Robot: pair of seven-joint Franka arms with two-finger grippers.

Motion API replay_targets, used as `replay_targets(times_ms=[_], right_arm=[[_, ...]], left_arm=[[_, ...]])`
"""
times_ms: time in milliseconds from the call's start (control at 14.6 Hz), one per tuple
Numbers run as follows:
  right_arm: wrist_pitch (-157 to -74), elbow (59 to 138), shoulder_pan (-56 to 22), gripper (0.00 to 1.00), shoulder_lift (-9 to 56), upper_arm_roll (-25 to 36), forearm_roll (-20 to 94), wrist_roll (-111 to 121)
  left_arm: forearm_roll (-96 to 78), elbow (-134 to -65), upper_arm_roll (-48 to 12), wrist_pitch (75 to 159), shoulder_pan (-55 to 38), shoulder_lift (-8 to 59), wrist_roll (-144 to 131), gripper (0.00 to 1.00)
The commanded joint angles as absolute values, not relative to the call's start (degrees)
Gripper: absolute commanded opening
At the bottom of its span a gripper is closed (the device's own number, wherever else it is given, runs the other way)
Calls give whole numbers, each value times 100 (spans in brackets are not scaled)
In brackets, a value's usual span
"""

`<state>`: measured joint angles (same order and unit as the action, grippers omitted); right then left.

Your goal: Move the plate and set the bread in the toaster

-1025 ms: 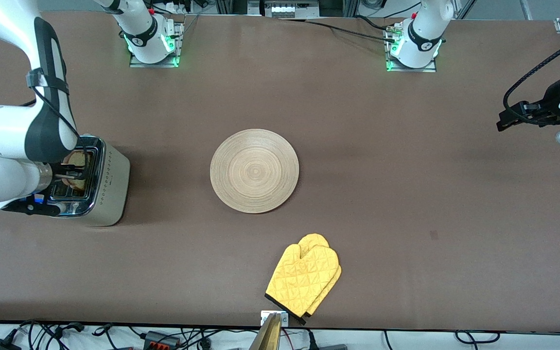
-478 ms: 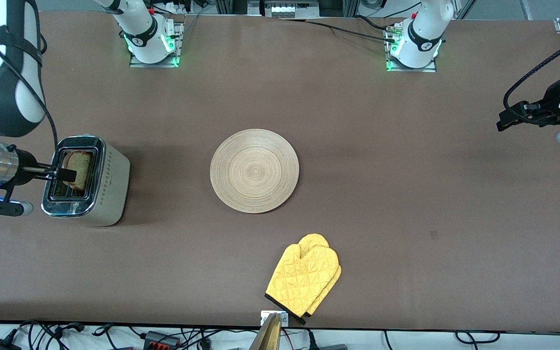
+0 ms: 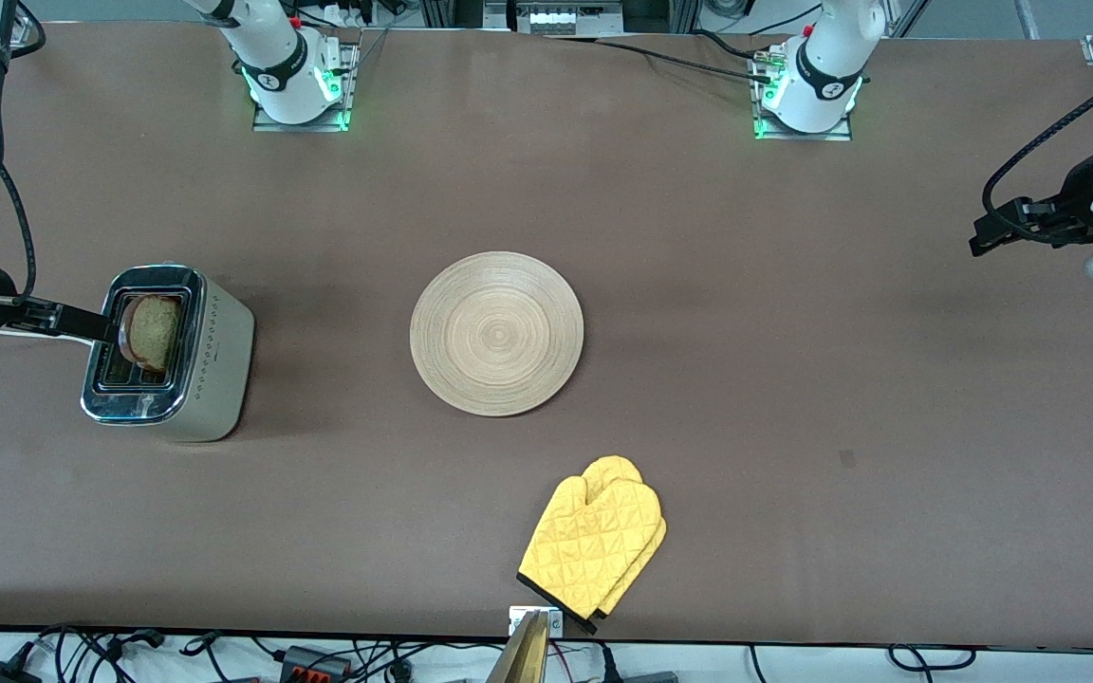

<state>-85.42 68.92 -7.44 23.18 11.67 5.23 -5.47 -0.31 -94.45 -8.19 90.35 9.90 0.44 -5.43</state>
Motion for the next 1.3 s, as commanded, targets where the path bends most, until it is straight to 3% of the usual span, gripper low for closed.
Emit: replay_targets(times_ms=[0,205,478,752,957,1230], right_arm=[[-8516,6873,-712,100,2294,1125,624,-431],[-8735,6978,-607,100,2084,1099,642,-256],[-9403,7636,26,100,1636,282,38,-27],[-9316,7891,-35,100,1355,281,-114,-26],[-9737,8987,-35,100,626,281,-132,-18],[-9738,9868,-35,100,-33,281,-141,166]], left_arm=[[-70,-9334,-809,8921,1002,44,-519,100],[-70,-9334,-809,8921,1002,44,-519,100],[-70,-9334,-809,8921,1002,44,-519,100],[-70,-9334,-809,8921,993,44,-519,100],[-79,-9334,-809,8921,993,53,-519,100],[-79,-9334,-809,8921,1002,53,-519,100]])
